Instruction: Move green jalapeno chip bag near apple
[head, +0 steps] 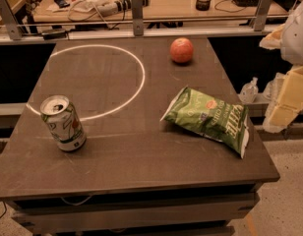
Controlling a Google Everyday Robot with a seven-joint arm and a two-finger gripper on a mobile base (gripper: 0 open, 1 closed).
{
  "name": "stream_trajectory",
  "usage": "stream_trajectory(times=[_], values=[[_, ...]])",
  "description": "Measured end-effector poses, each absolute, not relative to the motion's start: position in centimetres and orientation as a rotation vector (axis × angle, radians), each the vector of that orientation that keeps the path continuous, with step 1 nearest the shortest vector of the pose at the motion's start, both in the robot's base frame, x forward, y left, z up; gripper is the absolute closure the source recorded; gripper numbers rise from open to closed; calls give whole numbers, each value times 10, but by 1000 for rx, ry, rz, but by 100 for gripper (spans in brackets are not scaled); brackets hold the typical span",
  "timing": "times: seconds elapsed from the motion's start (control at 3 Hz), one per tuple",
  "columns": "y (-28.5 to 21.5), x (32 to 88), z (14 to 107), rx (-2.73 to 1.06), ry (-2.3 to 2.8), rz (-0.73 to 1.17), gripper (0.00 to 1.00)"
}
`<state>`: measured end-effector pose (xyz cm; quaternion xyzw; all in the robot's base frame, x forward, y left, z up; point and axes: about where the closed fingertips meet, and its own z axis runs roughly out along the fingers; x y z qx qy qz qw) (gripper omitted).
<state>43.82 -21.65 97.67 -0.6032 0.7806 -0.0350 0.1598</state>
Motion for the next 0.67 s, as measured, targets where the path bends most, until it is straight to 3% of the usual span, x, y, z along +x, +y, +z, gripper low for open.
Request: stream_trajectory(times=[0.67], values=[[-218, 445, 971, -1660, 2236, -34, 0]])
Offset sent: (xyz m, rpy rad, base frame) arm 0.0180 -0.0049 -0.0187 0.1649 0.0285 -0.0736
